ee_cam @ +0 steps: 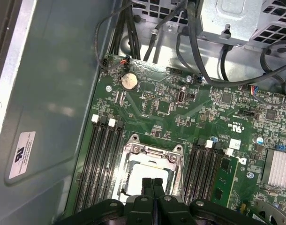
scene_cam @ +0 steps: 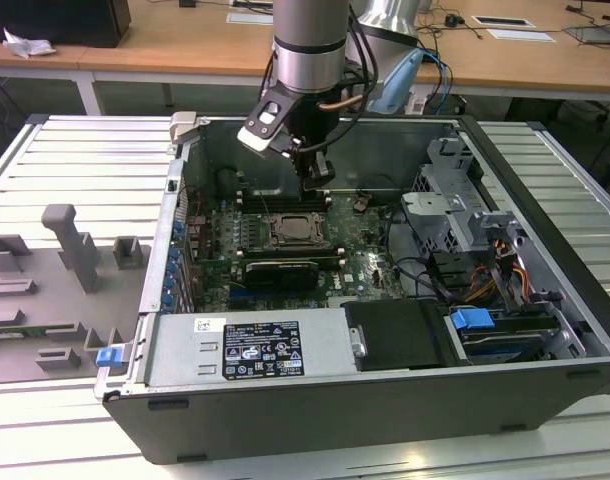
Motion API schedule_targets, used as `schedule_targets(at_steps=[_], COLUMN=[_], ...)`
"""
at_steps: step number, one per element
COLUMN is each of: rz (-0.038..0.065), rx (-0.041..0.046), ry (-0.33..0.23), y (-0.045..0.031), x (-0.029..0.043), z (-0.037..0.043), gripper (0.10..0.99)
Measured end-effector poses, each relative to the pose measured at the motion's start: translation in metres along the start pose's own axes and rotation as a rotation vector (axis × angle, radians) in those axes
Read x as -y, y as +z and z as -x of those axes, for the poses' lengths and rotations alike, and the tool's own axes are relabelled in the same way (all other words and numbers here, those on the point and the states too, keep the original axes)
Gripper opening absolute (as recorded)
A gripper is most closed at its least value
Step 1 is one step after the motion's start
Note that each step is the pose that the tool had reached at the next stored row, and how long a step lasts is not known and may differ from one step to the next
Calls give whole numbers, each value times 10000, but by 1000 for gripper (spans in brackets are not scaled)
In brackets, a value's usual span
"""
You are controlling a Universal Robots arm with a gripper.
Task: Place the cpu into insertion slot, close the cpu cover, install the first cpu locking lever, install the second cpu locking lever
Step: 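Install the first cpu locking lever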
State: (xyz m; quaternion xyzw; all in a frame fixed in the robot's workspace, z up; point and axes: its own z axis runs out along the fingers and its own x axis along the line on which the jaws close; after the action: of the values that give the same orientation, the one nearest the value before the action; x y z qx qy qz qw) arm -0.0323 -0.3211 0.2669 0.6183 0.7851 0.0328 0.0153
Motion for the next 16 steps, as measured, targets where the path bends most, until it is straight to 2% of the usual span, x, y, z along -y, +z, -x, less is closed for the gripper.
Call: schedule_targets(at_steps=[16], rz=[-10], rx=[-40], ry=[-572], y=[0], x=[0], z=[0], gripper=[106])
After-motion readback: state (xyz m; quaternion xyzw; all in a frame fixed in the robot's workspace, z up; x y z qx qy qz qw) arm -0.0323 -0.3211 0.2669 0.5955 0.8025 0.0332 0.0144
